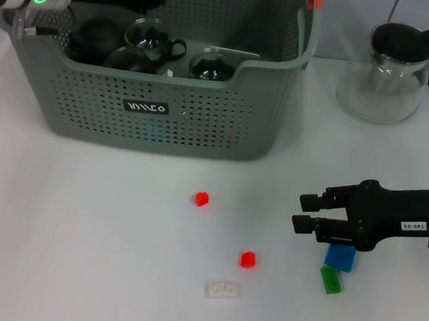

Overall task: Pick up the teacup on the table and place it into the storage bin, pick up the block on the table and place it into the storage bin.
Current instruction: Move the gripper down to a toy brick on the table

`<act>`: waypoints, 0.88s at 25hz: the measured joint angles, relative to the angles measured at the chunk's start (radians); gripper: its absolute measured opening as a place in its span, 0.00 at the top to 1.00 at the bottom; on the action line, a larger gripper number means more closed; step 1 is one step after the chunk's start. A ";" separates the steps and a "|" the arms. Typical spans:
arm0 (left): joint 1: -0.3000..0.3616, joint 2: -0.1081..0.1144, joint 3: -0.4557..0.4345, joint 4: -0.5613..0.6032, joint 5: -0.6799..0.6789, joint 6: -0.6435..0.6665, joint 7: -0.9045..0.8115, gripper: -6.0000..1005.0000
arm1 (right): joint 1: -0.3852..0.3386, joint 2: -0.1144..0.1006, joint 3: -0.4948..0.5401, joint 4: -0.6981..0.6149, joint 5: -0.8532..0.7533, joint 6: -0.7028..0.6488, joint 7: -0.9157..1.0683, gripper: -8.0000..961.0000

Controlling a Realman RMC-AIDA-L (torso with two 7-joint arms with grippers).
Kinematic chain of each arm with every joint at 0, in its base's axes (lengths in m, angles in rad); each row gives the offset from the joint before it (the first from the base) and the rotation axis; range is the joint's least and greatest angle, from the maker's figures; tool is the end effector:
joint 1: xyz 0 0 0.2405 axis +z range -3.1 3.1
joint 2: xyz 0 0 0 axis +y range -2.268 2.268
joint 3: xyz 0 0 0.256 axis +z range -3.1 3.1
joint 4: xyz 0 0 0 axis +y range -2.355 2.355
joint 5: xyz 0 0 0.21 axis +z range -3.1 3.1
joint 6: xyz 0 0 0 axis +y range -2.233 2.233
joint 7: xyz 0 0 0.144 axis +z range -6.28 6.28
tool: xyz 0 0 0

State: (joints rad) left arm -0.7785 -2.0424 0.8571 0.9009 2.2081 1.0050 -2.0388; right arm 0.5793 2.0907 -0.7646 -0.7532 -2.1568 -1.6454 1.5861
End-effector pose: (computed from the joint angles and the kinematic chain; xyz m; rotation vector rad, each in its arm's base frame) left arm -0.1851 0.4638 0.0567 -2.2867 -0.7731 -0.3769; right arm 0.2431 0.3270 -0.0087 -2.9380 0.7320 0.5046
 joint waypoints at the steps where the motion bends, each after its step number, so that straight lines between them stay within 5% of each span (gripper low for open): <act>1: 0.008 -0.014 0.002 0.024 0.002 -0.004 0.002 0.76 | 0.000 0.000 0.001 0.000 0.000 0.000 0.000 0.52; 6: 0.149 -0.078 -0.014 0.227 -0.226 0.118 0.139 0.73 | -0.004 -0.001 0.003 0.000 0.000 0.001 -0.001 0.52; 11: 0.272 -0.066 -0.081 0.222 -0.530 0.443 0.311 0.62 | -0.004 0.000 0.004 0.000 -0.001 0.008 -0.001 0.52; 14: 0.314 -0.068 -0.151 0.161 -0.517 0.645 0.434 0.55 | -0.004 0.002 0.001 0.000 -0.002 0.011 -0.002 0.52; 17: 0.366 -0.087 -0.168 0.099 -0.408 0.724 0.591 0.36 | -0.006 0.002 0.003 0.001 -0.001 0.014 -0.002 0.51; 22: 0.420 -0.126 -0.134 -0.043 -0.231 0.711 0.857 0.38 | -0.004 0.002 0.004 0.002 -0.001 0.015 -0.001 0.51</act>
State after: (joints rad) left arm -0.3586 -2.1686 0.7233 0.8577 1.9768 1.7163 -1.1819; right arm 0.5752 2.0924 -0.7605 -0.7516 -2.1579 -1.6305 1.5850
